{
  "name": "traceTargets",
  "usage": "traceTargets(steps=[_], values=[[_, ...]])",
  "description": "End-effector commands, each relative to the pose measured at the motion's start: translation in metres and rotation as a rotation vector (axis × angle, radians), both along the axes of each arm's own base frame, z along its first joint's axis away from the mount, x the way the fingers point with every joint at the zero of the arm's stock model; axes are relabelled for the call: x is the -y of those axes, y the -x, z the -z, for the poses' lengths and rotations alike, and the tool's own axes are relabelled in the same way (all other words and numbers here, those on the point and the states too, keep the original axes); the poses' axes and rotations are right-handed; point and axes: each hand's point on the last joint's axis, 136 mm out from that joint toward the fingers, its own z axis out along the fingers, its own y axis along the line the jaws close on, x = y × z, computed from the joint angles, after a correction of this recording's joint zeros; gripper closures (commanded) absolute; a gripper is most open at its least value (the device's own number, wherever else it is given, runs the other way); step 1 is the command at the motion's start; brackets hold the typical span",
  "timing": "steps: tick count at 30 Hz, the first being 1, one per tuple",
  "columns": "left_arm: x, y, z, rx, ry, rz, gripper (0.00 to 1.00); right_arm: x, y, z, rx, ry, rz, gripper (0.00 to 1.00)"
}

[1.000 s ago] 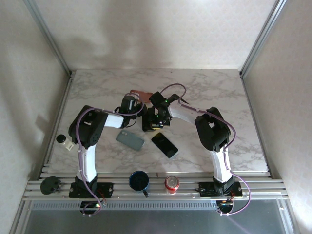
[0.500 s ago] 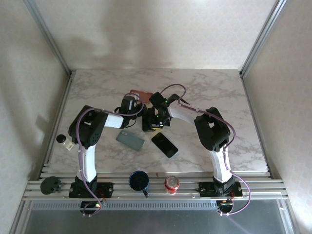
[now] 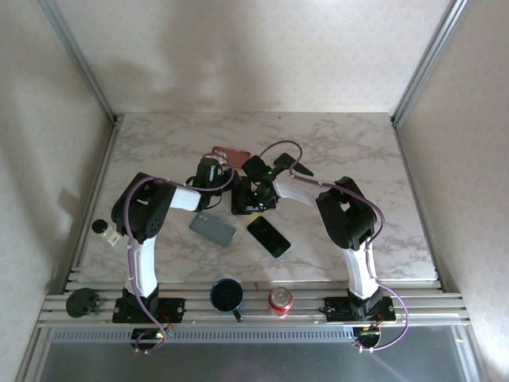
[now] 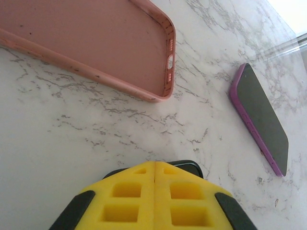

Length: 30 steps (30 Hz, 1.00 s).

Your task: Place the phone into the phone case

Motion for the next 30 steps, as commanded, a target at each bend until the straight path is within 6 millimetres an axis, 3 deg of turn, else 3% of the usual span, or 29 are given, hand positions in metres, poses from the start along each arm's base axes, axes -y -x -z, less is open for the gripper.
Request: traceTargets(steps=[1, 14, 30], values=[[-0.013, 0.044, 0.059, -0.222, -0.082, 0.018, 1.0, 0.052, 0.091, 0.115, -0.283, 0.298, -0.065, 1.0], [-0.05, 0.046, 0.045, -0.198, -0.076, -0.061, 1.0, 0.021, 0.044, 0.072, -0.151, 0.278, -0.117, 1.0], [-0.087, 0.008, 0.016, -0.139, -0.073, -0.148, 1.0, -0.043, -0.011, 0.047, -0.061, 0.162, -0.122, 1.0]])
